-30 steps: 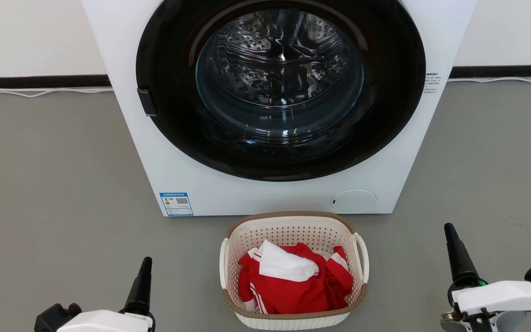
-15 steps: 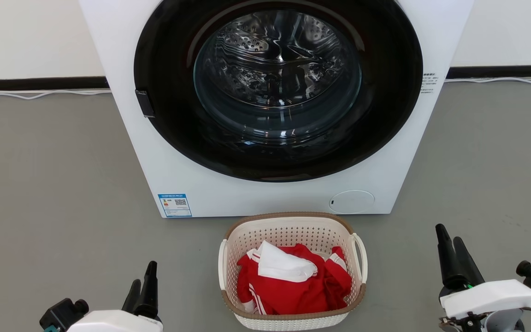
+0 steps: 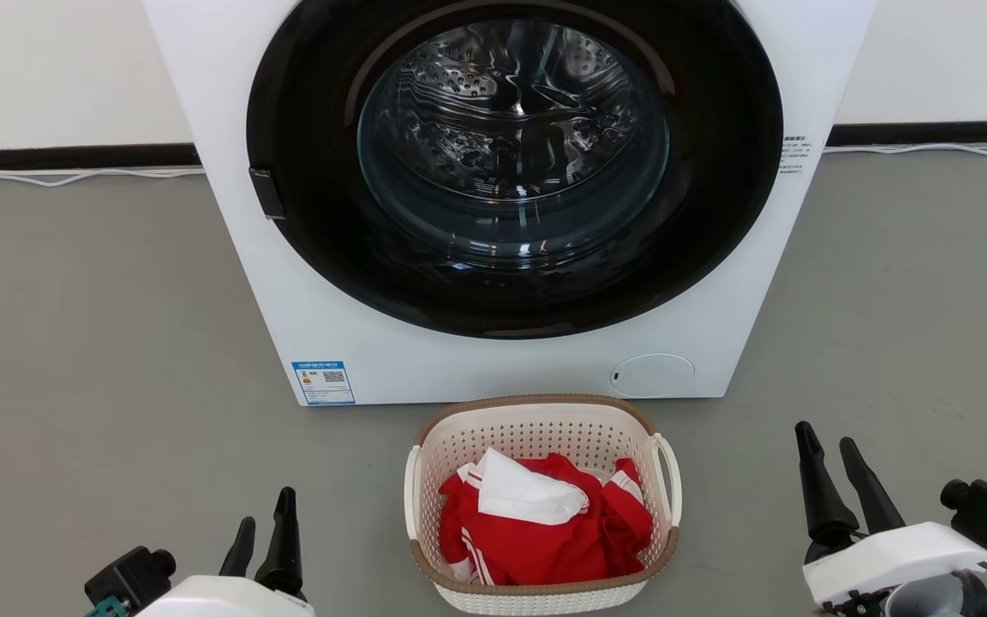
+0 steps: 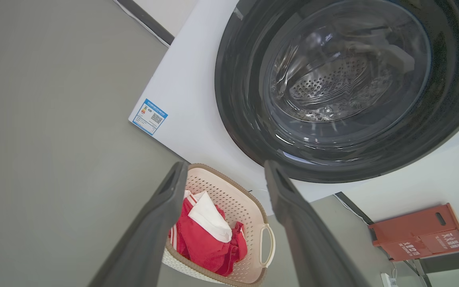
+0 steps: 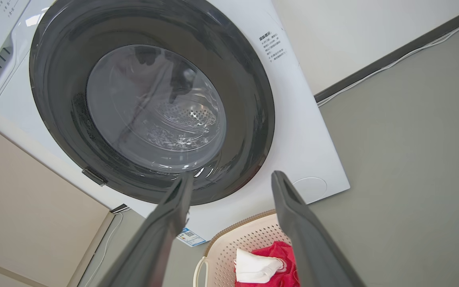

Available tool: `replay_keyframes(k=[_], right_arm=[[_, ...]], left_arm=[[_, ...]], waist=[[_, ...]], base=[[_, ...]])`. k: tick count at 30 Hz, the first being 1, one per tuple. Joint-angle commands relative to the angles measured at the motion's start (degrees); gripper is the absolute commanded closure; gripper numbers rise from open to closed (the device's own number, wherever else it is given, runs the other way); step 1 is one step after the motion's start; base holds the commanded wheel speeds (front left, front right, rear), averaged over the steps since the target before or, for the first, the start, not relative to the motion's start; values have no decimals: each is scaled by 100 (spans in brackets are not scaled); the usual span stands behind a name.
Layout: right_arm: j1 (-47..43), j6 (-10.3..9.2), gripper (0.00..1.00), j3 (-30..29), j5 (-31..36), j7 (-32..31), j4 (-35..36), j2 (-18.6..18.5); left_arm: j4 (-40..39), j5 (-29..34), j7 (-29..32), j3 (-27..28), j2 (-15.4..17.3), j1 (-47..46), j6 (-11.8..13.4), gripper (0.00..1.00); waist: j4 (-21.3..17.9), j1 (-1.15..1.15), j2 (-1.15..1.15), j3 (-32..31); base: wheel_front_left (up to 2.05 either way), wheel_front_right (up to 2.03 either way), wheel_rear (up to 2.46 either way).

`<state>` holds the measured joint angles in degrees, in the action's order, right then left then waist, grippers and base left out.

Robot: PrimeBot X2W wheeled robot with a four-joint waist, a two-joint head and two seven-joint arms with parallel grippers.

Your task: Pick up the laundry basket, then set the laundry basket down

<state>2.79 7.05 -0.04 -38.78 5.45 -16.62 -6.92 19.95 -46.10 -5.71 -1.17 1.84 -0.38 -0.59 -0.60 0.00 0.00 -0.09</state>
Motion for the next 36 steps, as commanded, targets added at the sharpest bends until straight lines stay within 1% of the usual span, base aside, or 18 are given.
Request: replay_keyframes(k=[1,23,36], right_arm=[[322,27,0,85,210,115,132,-103],[361,34,0,218,1687,486,122,-255],[352,39,0,186,2380,688,-14,-261]], left_arm=[[-128,185,-93,71,53,-275,44,0],[-119,1638,-462,-29,75,-295,258,0],[-70,2431,-664,-84,88,-295,372,0]], waist=[[0,0,0,-1],[0,0,0,19],[-22,0,0,23]], base=[[0,0,0],[0,0,0],[0,0,0]])
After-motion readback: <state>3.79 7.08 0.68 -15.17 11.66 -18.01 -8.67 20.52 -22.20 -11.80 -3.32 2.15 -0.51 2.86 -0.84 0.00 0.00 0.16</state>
